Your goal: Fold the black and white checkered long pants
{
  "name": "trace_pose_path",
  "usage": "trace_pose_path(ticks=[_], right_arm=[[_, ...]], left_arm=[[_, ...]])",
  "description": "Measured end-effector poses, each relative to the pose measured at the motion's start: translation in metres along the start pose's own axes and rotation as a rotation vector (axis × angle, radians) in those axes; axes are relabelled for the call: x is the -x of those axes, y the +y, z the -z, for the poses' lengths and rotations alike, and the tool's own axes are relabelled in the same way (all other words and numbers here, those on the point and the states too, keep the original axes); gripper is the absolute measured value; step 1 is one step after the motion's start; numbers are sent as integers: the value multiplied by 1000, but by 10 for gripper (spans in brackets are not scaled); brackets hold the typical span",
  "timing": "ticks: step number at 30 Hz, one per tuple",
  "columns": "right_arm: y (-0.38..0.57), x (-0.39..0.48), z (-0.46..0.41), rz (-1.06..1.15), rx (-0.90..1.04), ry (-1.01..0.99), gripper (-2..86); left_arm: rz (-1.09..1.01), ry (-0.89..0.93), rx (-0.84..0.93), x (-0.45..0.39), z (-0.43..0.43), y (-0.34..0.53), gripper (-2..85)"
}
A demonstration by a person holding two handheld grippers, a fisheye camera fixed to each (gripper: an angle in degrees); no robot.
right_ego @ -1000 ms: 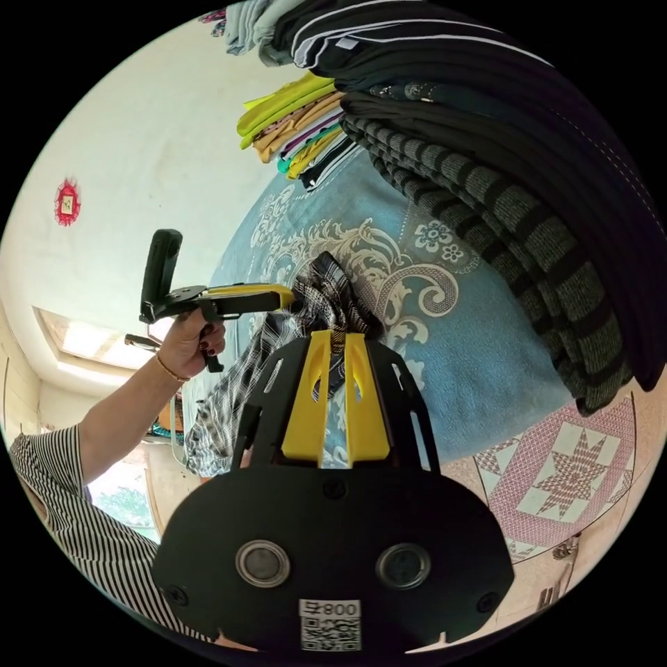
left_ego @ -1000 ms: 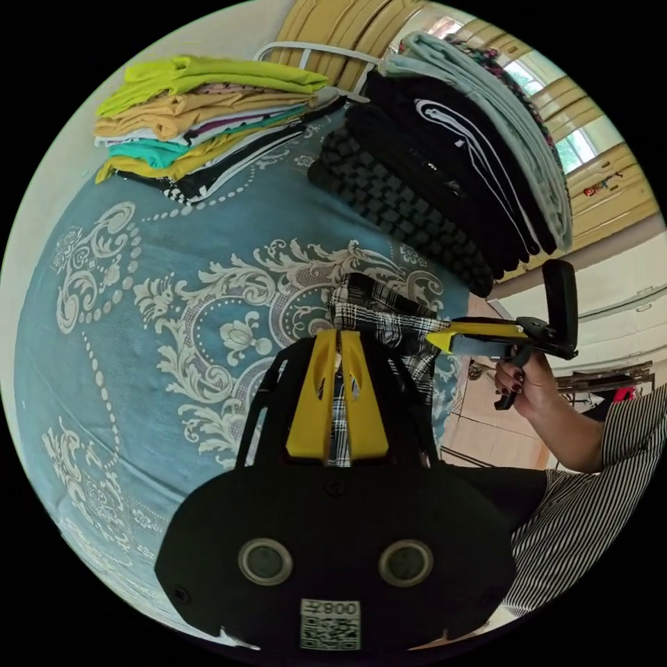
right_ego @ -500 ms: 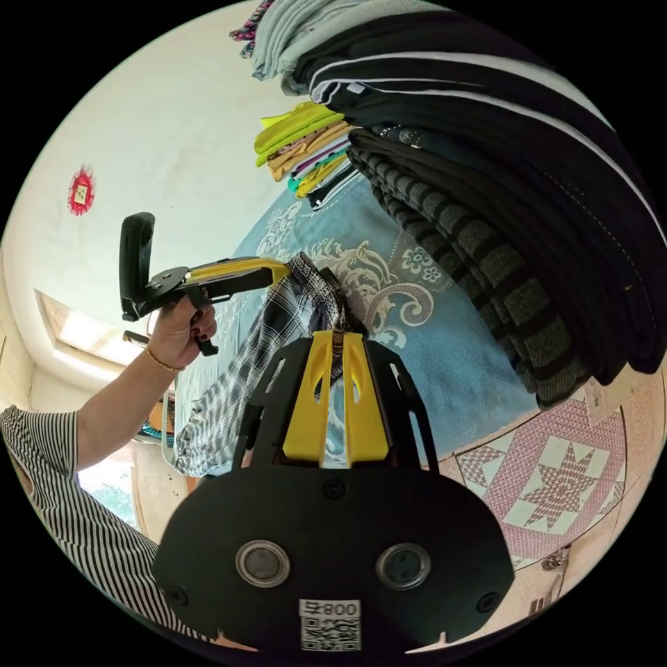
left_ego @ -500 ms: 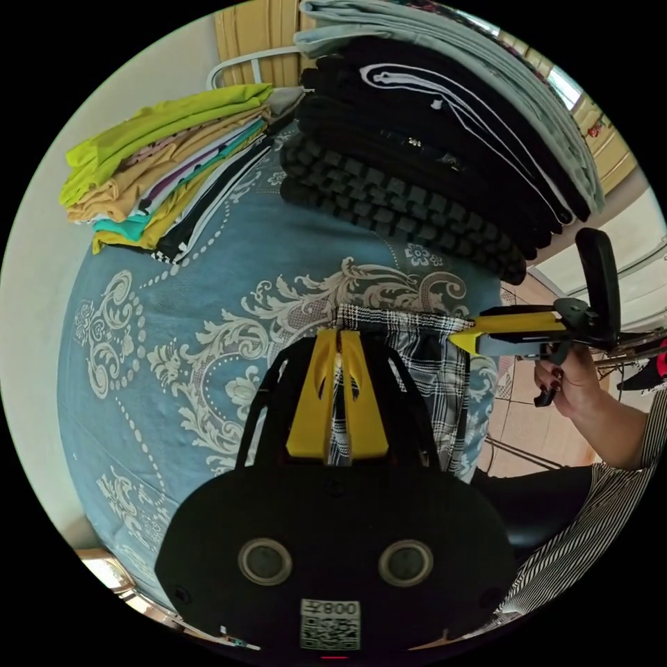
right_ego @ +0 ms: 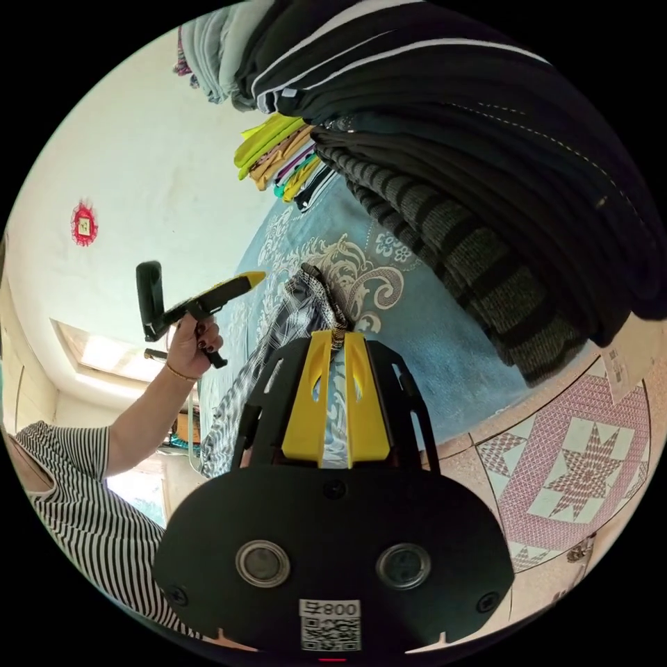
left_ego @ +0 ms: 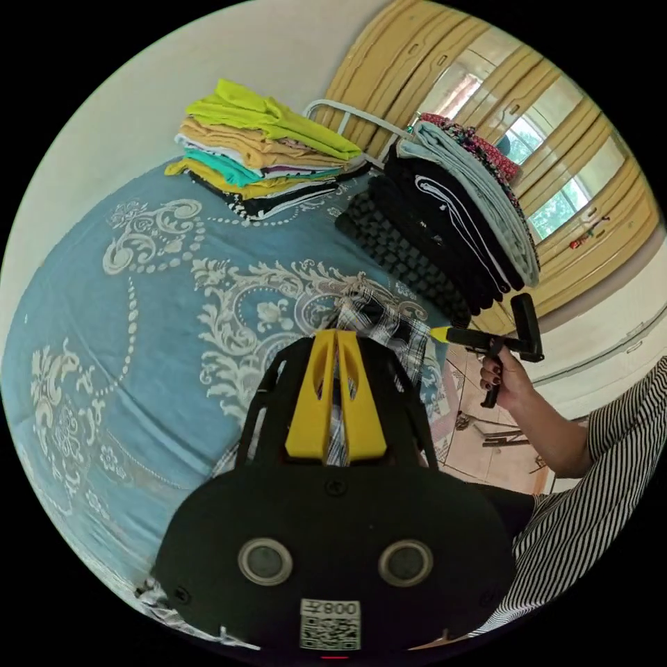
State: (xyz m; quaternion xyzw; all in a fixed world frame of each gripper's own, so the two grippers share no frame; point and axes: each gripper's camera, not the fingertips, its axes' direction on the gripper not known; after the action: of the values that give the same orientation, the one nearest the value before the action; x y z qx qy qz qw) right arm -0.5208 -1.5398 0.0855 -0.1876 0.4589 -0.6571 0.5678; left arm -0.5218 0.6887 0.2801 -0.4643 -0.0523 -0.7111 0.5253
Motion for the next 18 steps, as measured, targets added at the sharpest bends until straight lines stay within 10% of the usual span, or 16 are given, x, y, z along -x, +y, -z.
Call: trace_pose_path(ticks=[18], right_arm=[[39, 236, -164, 511, 469, 181, 1]], left_arm=[[400, -126, 121, 63, 32, 354, 1]])
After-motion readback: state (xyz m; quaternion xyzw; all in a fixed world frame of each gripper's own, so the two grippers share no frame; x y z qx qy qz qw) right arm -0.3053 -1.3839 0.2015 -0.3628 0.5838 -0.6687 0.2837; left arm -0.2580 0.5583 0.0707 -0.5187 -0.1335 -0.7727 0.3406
